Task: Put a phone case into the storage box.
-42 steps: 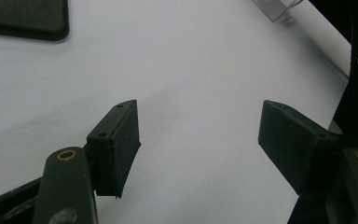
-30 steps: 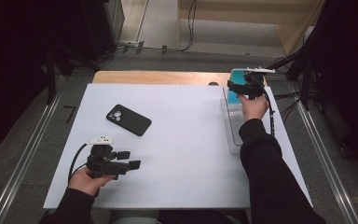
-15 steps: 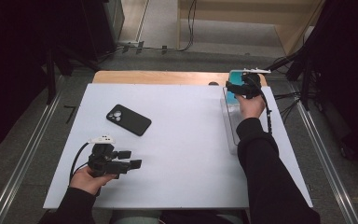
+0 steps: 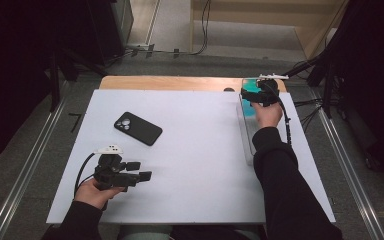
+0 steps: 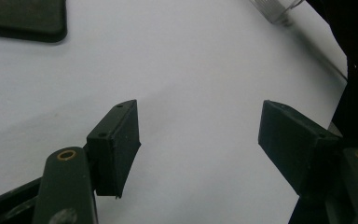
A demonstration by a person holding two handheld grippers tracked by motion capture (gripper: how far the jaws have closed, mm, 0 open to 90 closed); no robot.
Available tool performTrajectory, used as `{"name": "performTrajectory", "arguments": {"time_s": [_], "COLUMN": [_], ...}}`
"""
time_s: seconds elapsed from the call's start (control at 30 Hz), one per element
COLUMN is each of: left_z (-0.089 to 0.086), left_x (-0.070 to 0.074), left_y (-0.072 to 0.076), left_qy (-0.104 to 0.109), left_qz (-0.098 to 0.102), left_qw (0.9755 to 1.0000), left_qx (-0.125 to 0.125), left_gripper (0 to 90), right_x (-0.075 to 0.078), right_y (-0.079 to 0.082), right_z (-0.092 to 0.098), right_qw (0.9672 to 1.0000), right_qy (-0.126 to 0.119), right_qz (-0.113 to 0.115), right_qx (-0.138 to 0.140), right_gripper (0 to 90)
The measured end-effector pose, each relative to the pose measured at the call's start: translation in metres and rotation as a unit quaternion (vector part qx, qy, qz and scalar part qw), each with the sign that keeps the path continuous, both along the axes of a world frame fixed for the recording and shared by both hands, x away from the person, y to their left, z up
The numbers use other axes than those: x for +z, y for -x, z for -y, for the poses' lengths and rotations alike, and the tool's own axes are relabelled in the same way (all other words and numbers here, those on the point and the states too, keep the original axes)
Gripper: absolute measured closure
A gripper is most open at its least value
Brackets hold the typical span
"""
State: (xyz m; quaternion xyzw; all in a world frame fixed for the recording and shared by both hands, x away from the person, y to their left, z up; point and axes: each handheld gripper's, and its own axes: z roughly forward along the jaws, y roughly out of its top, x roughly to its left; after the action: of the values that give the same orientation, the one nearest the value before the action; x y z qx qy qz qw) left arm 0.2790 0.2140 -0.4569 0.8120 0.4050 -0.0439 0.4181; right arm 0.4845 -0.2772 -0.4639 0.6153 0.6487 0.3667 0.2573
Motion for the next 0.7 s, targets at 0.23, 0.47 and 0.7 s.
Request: {"name": "performTrajectory", "arguments": {"time_s": [0.23, 0.47, 0.7], "left_z": [0.000, -0.001, -0.004], "left_x": [0.000, 0.000, 0.000], "left_y": [-0.001, -0.002, -0.004], "left_qy": [-0.001, -0.003, -0.001], "left_qz": [-0.003, -0.010, -0.025], "left_qw": [1.0000, 0.9999, 0.9996], "left_qx": [0.002, 0.007, 0.015], "left_gripper": [29.5, 29.3, 29.2], "right_x": [0.001, 0.010, 0.029], "right_y": [0.000, 0.007, 0.024], "right_z": [0.000, 0.000, -0.007], "right_qw": [1.0000, 0.9998, 0.9988], "right_qy": [-0.007, -0.008, -0.009], "right_qz": [-0.001, -0.012, -0.038], "right_qx": [0.000, 0.010, 0.028], "right_gripper": [2.0, 0.9, 1.0]}}
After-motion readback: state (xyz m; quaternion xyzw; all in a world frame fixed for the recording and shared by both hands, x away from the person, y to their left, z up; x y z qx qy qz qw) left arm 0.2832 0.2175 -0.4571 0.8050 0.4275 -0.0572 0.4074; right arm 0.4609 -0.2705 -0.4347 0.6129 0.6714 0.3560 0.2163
